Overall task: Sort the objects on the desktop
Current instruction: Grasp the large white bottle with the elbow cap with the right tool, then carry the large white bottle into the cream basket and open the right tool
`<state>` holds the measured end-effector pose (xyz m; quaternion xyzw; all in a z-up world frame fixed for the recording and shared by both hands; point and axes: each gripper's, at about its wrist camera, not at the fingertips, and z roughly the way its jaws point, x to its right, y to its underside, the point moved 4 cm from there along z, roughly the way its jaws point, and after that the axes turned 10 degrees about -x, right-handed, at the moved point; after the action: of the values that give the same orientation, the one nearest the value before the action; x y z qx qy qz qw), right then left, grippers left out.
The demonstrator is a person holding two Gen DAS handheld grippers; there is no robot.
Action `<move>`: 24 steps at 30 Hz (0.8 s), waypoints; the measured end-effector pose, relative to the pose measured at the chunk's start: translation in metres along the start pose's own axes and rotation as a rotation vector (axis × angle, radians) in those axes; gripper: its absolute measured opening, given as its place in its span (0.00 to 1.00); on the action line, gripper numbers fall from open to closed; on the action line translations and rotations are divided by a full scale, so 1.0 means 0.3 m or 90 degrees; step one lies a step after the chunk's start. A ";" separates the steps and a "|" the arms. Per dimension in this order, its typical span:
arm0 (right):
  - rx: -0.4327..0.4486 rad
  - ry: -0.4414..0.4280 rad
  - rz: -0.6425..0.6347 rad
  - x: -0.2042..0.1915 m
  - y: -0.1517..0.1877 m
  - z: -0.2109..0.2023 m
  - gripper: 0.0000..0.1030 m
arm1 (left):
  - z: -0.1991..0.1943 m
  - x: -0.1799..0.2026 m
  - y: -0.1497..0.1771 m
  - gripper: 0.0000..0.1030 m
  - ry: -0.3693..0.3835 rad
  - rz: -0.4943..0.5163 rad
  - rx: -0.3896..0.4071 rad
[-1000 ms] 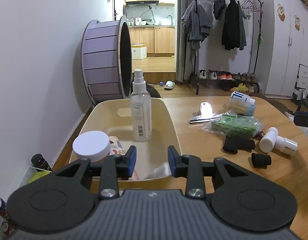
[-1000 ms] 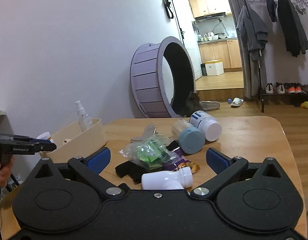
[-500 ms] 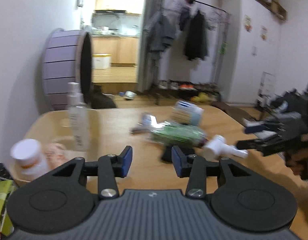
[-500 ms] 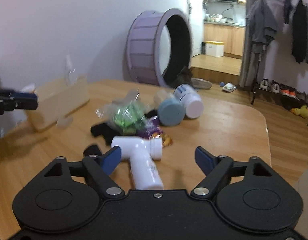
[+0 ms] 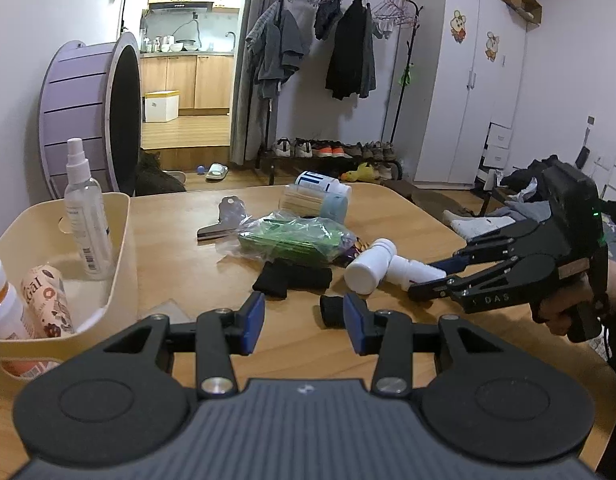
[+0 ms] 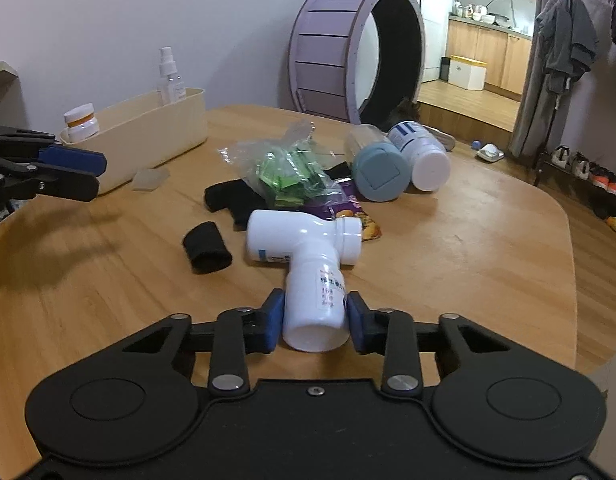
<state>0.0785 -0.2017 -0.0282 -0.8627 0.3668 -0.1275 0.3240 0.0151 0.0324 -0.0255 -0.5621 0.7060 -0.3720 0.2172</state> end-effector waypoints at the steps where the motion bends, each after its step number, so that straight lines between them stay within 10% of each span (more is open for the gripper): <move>1: 0.011 -0.004 0.003 0.000 -0.002 -0.013 0.32 | -0.005 -0.004 0.001 0.41 0.000 -0.003 0.003; 15: 0.155 -0.096 -0.009 -0.179 -0.176 -0.153 0.32 | -0.200 -0.146 0.103 0.42 -0.110 -0.112 0.059; 24: 0.146 -0.175 -0.063 -0.419 -0.362 -0.067 0.32 | -0.264 -0.246 0.114 0.64 -0.192 -0.147 0.085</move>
<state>0.0413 -0.0644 0.0599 -0.8464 0.2596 -0.0653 0.4603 -0.0437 0.1284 -0.0103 -0.6728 0.5702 -0.3522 0.3132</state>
